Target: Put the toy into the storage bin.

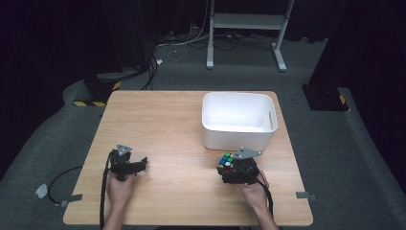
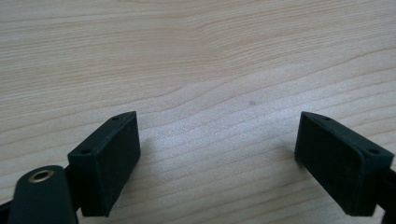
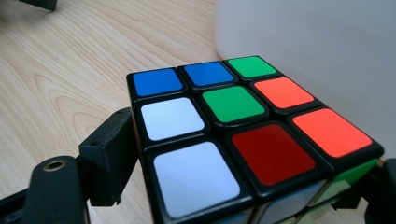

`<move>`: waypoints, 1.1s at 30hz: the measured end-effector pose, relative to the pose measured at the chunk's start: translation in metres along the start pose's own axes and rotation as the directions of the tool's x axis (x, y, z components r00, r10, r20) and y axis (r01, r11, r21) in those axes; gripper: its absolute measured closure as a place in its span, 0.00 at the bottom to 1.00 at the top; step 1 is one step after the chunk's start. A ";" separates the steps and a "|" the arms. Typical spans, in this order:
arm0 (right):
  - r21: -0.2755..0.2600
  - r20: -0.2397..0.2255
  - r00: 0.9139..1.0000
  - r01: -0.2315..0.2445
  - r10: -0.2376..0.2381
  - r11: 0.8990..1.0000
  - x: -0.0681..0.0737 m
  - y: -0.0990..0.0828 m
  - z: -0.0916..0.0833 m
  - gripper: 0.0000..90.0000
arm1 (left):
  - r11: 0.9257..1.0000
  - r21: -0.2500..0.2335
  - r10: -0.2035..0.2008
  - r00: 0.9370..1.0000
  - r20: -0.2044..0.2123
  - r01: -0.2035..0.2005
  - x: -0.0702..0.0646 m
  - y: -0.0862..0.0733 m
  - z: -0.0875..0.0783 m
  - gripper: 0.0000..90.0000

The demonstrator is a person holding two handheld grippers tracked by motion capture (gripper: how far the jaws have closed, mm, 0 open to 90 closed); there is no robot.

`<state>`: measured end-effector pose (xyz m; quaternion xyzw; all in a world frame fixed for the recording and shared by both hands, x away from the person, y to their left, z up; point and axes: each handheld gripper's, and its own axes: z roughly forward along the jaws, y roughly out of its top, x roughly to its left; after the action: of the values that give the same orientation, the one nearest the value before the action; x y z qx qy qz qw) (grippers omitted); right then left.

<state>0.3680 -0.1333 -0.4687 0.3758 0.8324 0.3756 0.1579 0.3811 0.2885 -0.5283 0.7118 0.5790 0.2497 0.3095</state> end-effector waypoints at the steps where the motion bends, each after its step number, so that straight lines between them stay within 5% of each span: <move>1: 0.000 -0.008 1.000 0.000 0.000 1.000 0.000 0.001 -0.001 0.21 | 1.000 0.000 0.000 1.000 0.000 0.000 0.000 0.000 0.000 0.16; 19: -0.010 -0.103 0.994 -0.021 0.020 1.000 -0.004 0.012 -0.009 0.23 | 1.000 -0.001 -0.002 1.000 0.000 0.002 0.000 0.000 0.000 0.16; 33: -0.008 -0.092 0.996 0.015 -0.015 1.000 -0.003 0.022 -0.012 0.35 | 1.000 -0.001 -0.002 1.000 0.000 0.002 0.000 0.000 0.000 0.16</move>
<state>0.3750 -0.1320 -0.4448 0.3512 0.8401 0.3945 0.1237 0.3812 0.2883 -0.5283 0.7111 0.5795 0.2498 0.3101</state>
